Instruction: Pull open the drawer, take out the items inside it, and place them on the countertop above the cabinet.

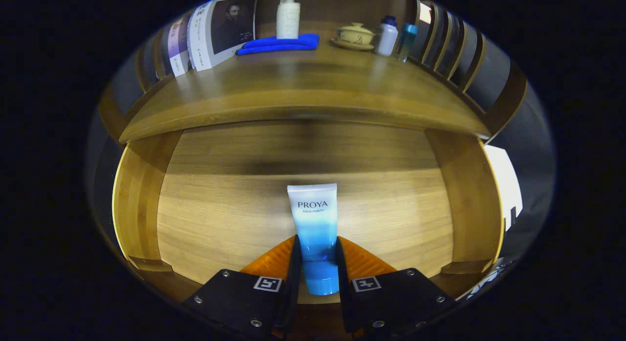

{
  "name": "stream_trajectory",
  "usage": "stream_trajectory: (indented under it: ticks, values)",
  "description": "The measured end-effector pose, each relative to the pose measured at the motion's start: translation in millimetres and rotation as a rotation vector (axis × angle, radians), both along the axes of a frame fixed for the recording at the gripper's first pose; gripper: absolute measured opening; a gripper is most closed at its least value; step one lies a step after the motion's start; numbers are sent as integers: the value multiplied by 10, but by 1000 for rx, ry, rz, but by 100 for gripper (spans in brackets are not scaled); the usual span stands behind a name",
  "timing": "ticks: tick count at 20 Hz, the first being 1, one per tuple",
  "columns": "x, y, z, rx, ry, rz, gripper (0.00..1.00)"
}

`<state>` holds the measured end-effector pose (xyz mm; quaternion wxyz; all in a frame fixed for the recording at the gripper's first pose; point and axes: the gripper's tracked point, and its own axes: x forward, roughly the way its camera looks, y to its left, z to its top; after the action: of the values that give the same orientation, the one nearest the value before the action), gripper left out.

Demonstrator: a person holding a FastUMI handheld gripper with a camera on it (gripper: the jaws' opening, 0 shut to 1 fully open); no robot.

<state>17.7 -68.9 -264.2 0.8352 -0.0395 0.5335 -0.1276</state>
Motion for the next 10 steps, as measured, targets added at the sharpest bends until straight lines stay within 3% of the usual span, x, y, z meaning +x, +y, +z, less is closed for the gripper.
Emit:
stream_trajectory:
  ticks: [6, 10]
  values:
    - [-14, -120, 581, -110, -140, 14, 38]
    - [320, -114, 966, -115, -250, 10, 38]
